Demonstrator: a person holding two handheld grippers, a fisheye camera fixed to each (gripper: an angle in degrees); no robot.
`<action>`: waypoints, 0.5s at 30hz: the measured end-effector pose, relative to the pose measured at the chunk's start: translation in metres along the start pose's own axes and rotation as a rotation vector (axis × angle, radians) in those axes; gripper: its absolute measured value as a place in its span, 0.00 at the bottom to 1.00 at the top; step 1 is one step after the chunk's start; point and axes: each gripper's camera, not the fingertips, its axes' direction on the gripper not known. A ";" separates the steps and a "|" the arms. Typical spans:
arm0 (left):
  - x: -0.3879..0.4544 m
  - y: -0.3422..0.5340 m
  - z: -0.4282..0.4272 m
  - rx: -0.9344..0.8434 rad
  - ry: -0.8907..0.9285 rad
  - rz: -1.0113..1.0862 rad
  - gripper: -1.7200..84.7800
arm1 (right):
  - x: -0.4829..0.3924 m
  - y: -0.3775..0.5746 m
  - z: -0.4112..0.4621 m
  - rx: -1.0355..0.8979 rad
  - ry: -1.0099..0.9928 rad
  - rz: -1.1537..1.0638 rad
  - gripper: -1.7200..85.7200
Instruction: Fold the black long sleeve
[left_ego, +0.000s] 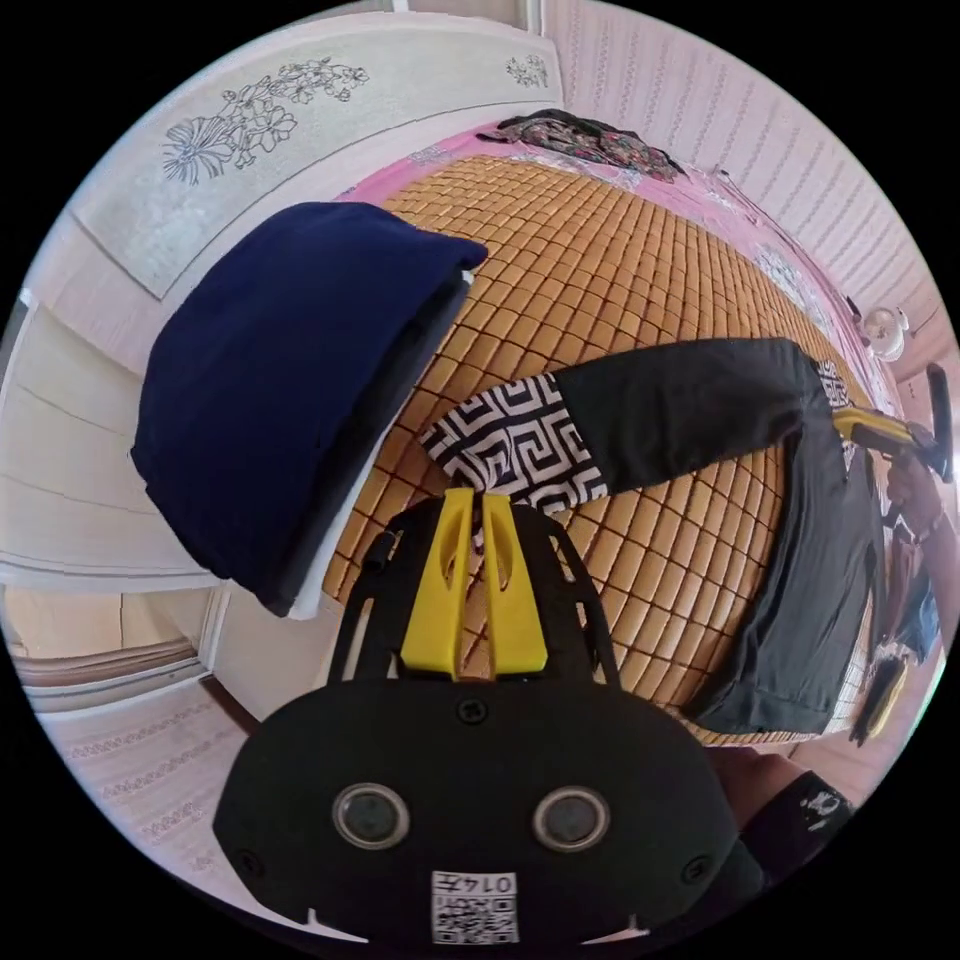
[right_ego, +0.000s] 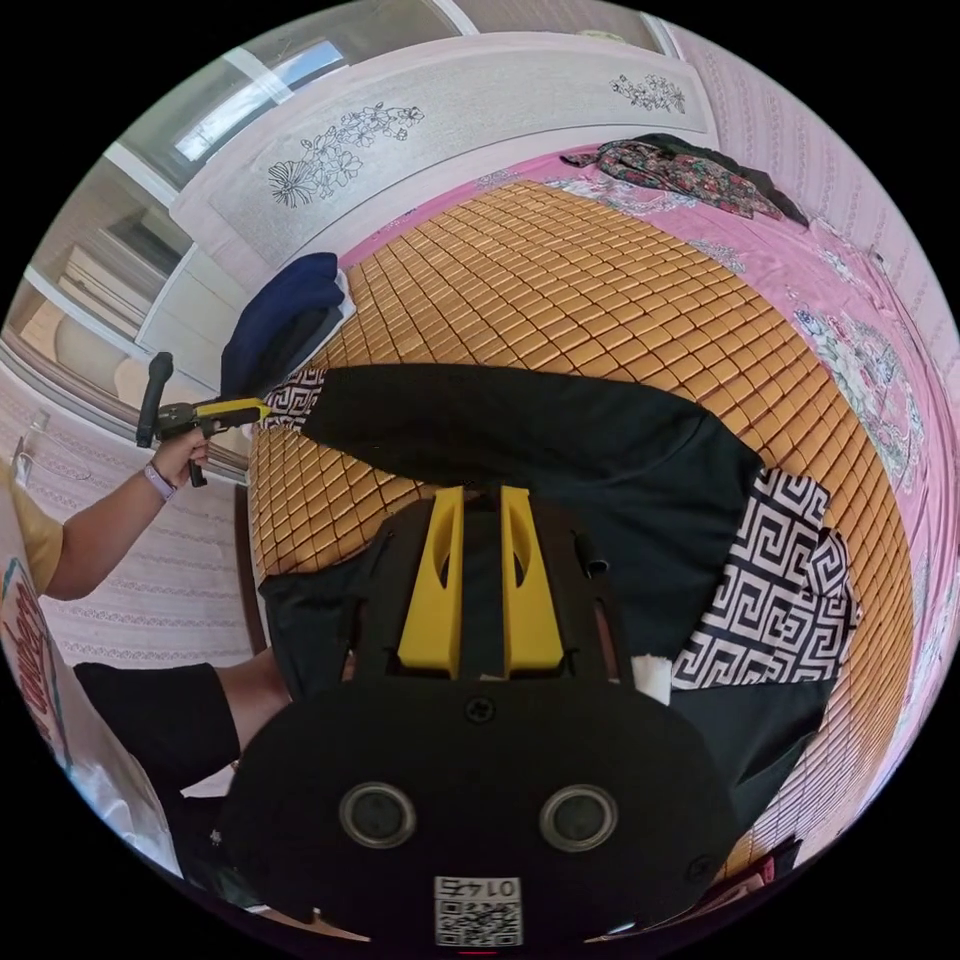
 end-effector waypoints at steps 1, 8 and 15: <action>-0.006 0.002 0.001 -0.010 0.022 -0.019 0.03 | 0.001 -0.004 0.003 0.002 0.015 0.002 0.10; -0.029 0.021 -0.003 0.060 0.086 -0.130 0.09 | 0.013 -0.063 0.035 0.033 0.136 0.077 0.11; -0.031 0.012 0.024 0.020 0.017 -0.123 0.09 | 0.019 -0.098 0.079 -0.057 0.340 0.092 0.05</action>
